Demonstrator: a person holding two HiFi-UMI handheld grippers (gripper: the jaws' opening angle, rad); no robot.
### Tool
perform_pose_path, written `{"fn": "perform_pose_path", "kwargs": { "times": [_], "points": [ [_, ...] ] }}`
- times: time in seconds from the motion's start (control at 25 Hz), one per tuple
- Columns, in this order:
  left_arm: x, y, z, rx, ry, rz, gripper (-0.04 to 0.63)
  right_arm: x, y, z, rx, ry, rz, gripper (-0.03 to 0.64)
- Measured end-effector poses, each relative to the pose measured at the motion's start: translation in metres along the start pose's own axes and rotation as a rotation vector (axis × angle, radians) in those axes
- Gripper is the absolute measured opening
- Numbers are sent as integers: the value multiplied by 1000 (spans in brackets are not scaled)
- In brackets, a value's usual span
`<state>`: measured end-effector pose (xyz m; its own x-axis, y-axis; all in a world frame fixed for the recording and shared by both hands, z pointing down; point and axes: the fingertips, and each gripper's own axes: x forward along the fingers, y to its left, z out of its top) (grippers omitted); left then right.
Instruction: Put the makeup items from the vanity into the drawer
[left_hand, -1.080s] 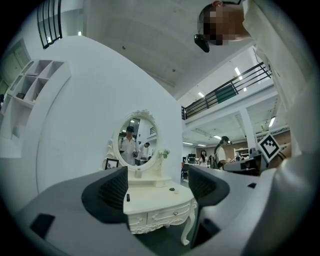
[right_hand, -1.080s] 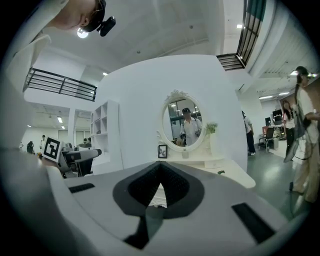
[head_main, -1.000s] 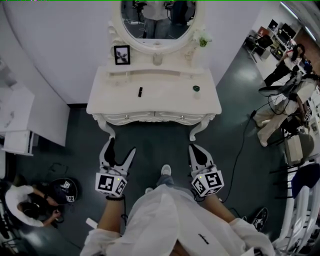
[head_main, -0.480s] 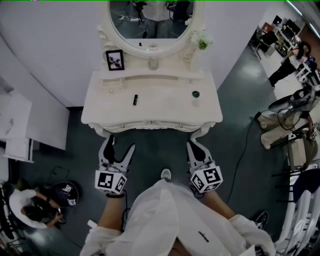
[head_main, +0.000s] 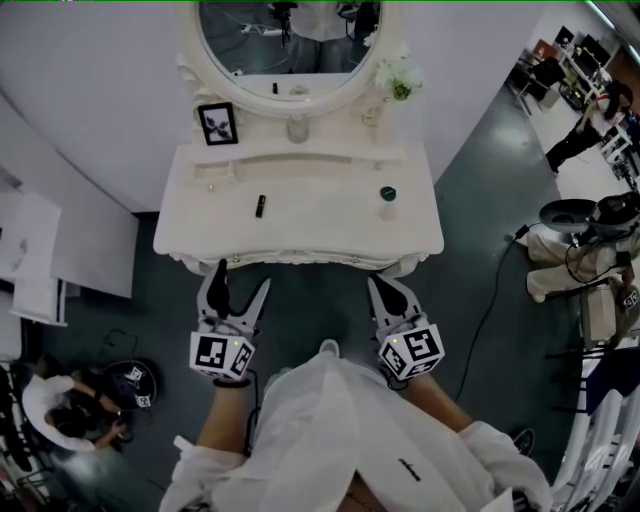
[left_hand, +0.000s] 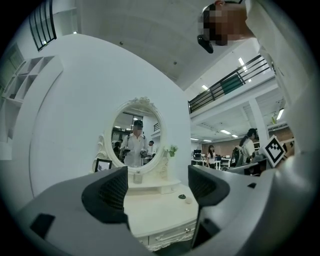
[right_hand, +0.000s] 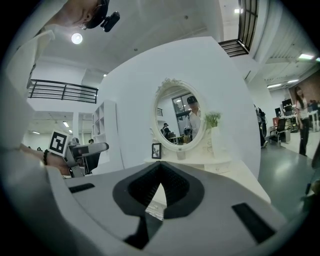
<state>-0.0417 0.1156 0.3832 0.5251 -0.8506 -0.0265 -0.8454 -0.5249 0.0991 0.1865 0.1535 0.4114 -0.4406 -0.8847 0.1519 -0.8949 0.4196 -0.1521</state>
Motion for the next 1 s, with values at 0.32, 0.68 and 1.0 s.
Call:
{"fn": "perform_pose_path", "kwargs": {
  "times": [0.32, 0.68, 1.0],
  "points": [
    [13, 0, -8, -16, 19, 36, 360, 14, -3, -2, 1, 11, 48, 18],
    [36, 24, -24, -45, 39, 41, 360, 47, -7, -7, 1, 34, 64, 18],
    [101, 77, -43, -54, 77, 23, 360, 126, -25, -1, -11, 56, 57, 18]
  ]
}}
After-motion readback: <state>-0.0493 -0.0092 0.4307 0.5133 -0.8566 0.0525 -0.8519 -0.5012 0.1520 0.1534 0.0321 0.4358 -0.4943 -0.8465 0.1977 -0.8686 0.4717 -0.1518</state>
